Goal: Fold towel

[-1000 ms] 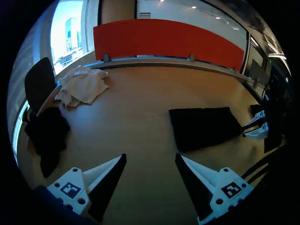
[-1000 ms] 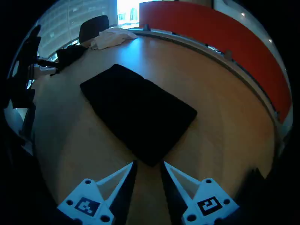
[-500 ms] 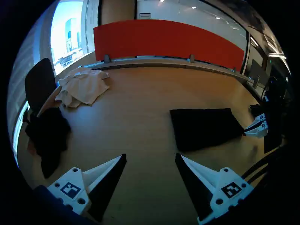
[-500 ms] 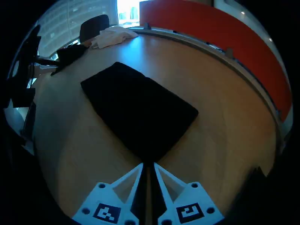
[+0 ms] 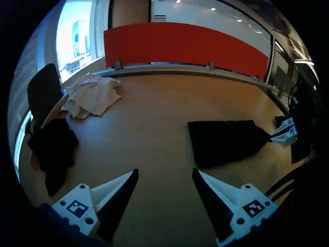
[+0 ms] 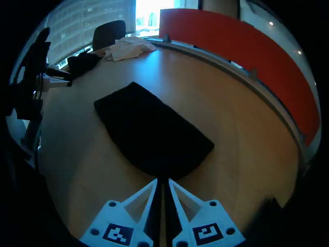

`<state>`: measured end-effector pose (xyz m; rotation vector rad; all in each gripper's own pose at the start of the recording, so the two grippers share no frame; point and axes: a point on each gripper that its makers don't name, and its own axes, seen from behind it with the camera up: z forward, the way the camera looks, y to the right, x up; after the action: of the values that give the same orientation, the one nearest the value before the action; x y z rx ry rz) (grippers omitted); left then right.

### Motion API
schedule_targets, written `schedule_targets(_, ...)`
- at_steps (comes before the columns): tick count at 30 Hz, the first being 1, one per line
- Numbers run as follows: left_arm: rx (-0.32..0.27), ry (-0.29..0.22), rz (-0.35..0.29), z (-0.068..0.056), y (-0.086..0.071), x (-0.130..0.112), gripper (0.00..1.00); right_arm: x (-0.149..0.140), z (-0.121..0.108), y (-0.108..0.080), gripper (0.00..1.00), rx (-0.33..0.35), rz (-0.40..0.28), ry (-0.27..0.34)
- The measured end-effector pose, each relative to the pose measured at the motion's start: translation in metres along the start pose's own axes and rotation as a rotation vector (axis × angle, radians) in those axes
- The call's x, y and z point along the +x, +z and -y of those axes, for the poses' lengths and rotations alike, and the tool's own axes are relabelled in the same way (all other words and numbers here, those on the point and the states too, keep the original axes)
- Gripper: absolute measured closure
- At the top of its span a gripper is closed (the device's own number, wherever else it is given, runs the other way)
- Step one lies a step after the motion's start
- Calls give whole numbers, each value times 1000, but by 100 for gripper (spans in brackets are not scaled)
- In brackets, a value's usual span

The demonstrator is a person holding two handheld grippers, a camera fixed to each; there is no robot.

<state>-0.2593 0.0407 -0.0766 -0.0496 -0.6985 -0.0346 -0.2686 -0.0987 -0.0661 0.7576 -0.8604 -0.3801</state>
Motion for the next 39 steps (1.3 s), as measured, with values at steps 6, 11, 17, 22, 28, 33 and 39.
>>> schedule_targets(6, 3, -3, -4, 2, -2, 0, 3, 33, -3, -6, 95, -9, -46, -44)
schedule_targets(11, 11, -10, -10, 7, -3, -1, 3, 61, -4, -10, 95, -11, -81, -80)
schedule_targets(17, 19, -29, -15, 10, -5, -2, 3, 85, 0, -11, 95, -4, -100, -135)
schedule_targets(22, 23, -36, -17, 12, -6, -4, 3, 105, 5, -10, 95, 3, -123, -169)
schedule_targets(28, 27, -40, -21, 15, -8, -4, 3, 122, 10, -7, 95, 10, -141, -195)
schedule_targets(33, 30, -45, -26, 17, -9, -4, 3, 128, 11, -4, 95, 14, -140, -211)
schedule_targets(39, 36, -45, -29, 19, -12, -5, 3, 133, 16, 2, 95, 30, -136, -233)
